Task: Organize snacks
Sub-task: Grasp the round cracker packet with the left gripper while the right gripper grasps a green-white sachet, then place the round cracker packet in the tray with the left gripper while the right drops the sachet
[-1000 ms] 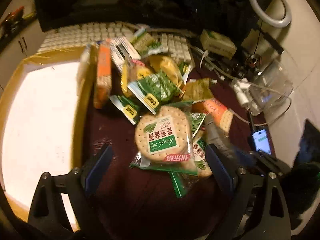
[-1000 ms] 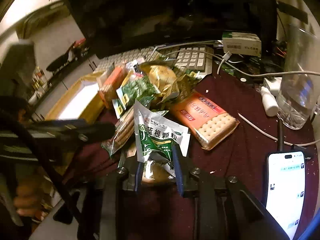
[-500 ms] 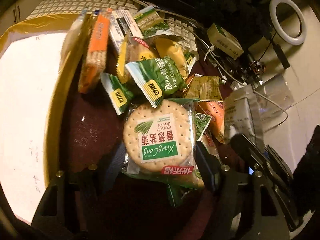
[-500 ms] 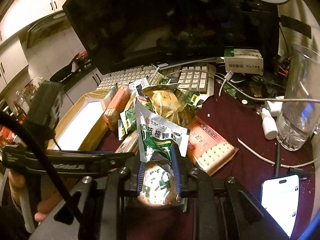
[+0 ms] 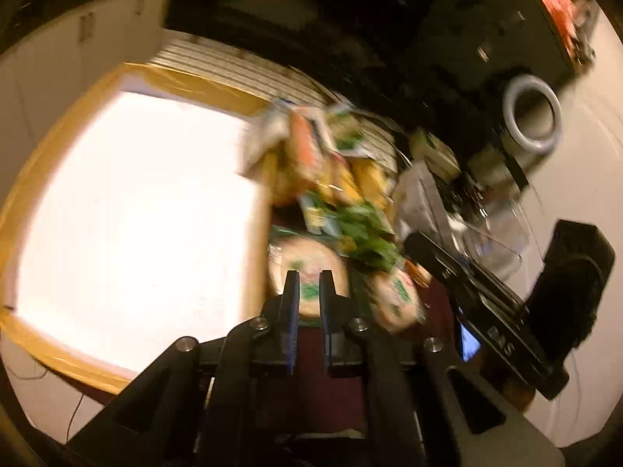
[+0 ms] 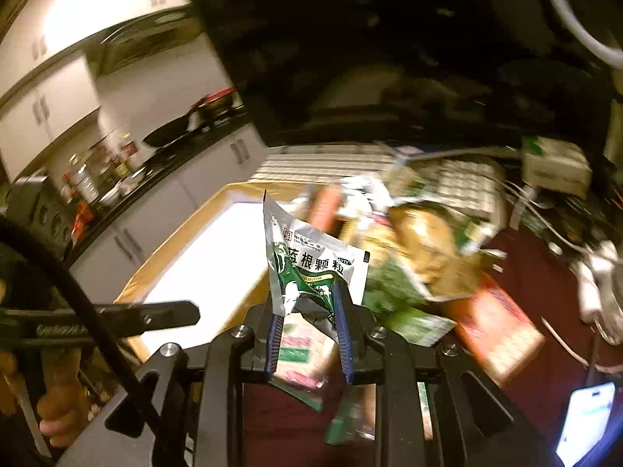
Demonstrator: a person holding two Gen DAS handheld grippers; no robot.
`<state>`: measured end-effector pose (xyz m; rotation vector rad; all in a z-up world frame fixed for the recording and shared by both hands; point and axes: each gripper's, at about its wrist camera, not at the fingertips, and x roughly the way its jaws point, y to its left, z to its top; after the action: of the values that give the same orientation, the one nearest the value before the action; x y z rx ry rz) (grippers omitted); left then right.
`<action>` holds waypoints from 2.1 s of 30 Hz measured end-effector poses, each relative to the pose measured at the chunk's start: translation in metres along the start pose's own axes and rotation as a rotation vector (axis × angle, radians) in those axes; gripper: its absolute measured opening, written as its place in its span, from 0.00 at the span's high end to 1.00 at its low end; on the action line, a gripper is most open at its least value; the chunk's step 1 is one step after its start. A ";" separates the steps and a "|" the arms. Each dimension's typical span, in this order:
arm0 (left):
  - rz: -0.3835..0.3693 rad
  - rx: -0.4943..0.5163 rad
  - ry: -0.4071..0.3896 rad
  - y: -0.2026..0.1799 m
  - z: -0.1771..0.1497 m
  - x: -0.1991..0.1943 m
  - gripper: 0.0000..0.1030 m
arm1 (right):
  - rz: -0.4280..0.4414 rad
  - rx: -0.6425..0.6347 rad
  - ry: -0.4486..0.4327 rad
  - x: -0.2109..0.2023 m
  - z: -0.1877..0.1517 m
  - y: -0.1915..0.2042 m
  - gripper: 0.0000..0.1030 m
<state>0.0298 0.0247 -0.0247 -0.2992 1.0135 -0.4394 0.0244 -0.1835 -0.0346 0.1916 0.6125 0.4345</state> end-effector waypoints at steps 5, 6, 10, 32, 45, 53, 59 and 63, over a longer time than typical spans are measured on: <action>-0.071 -0.058 0.050 0.008 0.001 0.016 0.28 | -0.010 -0.019 0.028 0.010 0.005 0.008 0.77; -0.065 -0.051 0.045 0.004 0.001 0.020 0.20 | -0.020 -0.013 0.029 0.010 0.006 0.005 0.77; -0.049 0.064 0.074 -0.027 0.004 0.035 0.20 | -0.083 0.030 0.017 0.000 0.005 -0.014 0.77; 0.350 0.268 0.202 -0.057 0.013 0.129 0.25 | -0.084 0.131 -0.008 -0.014 -0.010 -0.049 0.76; 0.386 0.390 0.147 -0.074 -0.020 0.129 0.25 | -0.096 0.097 -0.004 -0.018 -0.010 -0.035 0.76; 0.076 0.255 0.065 -0.065 -0.015 0.061 0.26 | -0.069 0.120 -0.044 -0.025 -0.005 -0.032 0.77; 0.090 0.110 -0.037 -0.012 -0.007 -0.001 0.26 | 0.015 0.060 -0.074 -0.021 0.001 -0.001 0.77; 0.183 0.006 -0.092 0.031 -0.009 -0.034 0.26 | 0.091 -0.007 -0.049 -0.005 0.012 0.029 0.77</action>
<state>0.0130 0.0676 -0.0179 -0.2167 0.9403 -0.2608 0.0181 -0.1598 -0.0139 0.2233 0.5556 0.5186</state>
